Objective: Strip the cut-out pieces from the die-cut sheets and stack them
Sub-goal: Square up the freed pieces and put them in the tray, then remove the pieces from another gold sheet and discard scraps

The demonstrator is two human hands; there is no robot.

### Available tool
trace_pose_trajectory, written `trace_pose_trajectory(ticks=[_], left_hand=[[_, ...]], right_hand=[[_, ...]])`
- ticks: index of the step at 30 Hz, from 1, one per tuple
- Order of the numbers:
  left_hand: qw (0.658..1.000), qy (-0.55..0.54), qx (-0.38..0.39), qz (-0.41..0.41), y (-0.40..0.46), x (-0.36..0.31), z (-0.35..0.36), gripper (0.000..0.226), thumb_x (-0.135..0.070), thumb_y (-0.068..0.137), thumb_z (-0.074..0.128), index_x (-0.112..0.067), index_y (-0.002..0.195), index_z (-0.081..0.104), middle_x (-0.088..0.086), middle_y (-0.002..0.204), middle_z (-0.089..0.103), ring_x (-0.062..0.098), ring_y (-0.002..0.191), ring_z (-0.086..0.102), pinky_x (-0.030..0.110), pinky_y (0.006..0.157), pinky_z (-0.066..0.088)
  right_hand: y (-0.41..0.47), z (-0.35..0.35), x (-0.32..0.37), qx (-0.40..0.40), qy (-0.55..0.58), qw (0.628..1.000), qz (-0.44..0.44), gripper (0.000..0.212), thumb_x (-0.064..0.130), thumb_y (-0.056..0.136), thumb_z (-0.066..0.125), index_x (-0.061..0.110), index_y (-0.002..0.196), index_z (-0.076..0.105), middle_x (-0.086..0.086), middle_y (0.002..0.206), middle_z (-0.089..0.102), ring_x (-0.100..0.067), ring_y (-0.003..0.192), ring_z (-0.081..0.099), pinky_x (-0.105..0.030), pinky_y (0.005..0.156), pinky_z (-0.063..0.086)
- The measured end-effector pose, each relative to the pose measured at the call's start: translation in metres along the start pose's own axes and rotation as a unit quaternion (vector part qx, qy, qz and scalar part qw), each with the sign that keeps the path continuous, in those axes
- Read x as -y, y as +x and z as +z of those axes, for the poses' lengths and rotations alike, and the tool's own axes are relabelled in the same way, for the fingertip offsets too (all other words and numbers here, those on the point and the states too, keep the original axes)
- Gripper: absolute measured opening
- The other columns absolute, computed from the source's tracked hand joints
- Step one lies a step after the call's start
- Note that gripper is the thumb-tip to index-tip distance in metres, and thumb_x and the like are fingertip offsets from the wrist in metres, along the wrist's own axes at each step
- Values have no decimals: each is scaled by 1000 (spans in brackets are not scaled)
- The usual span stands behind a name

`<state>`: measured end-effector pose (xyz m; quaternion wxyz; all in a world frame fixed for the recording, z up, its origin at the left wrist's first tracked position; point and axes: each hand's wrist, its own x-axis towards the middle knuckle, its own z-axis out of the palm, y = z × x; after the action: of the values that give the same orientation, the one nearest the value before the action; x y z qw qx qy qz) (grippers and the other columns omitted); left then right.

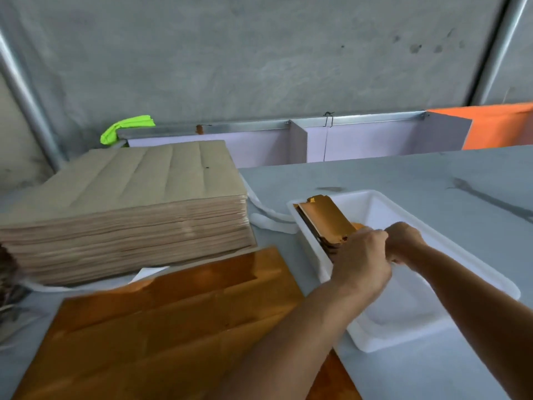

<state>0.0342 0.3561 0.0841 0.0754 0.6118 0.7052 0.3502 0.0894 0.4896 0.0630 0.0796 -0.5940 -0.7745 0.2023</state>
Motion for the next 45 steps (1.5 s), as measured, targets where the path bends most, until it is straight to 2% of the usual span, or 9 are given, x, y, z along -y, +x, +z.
trace_pose_trajectory(ticks=[5,8,11,15,21,31,36,41,45], left_hand=[[998,4,-52,38,-85,18,-32,34,-3,93,50,-6,126,55,9,127,55,22,116,52,31,96,45],[996,30,74,-30,-143,33,-43,48,-30,96,51,-15,141,42,4,148,34,18,136,31,25,105,31],[963,120,239,-8,-198,43,-52,86,-70,84,44,-26,151,11,0,159,-7,19,145,-6,44,115,4],[924,183,334,33,-258,56,-66,109,-82,69,51,-37,147,-12,-12,150,-32,14,135,-35,44,104,-24],[911,252,313,-92,-303,85,-81,105,-84,72,41,-38,147,-15,3,153,-31,29,138,-32,55,111,-14],[918,232,310,-82,-332,108,-104,104,-87,70,38,-41,146,-14,-4,153,-30,20,139,-30,47,111,-16],[918,218,319,-84,-337,105,-100,111,-94,60,31,-42,145,-17,-5,152,-33,20,139,-31,48,111,-16],[916,210,328,-95,-339,103,-99,109,-95,60,32,-45,145,-16,-6,152,-32,17,137,-31,49,110,-17],[912,217,333,-100,-339,101,-101,103,-91,67,32,-43,146,-12,-5,153,-31,20,140,-29,51,111,-15]], right_hand=[[-60,-19,17,-72,212,971,-87,17,0,86,52,-1,87,69,-21,86,63,-30,78,58,-30,63,43],[-119,-18,26,-153,190,954,-175,18,6,87,54,0,76,68,-19,72,62,-26,67,53,-27,57,37],[-189,-3,28,-198,190,929,-250,19,7,87,59,11,72,68,1,61,59,-12,55,51,-10,51,35],[-242,49,11,-50,100,964,-242,16,15,89,61,14,101,72,-1,101,70,-16,89,63,-20,77,49],[-273,94,3,44,-72,992,-96,49,38,92,51,17,134,39,-11,136,42,-32,124,38,-41,100,37],[-313,96,10,23,-7,994,-106,27,18,89,49,14,116,50,-5,120,55,-28,119,44,-38,91,38],[-318,84,13,18,-5,993,-121,12,17,90,46,17,102,48,3,88,45,-26,109,51,-39,87,43],[-312,77,17,-6,151,983,-108,21,9,89,53,11,107,62,-2,94,63,-20,86,59,-29,72,53],[-296,66,16,55,253,966,3,45,6,87,64,12,130,51,-7,115,62,-22,96,61,-36,83,54]])
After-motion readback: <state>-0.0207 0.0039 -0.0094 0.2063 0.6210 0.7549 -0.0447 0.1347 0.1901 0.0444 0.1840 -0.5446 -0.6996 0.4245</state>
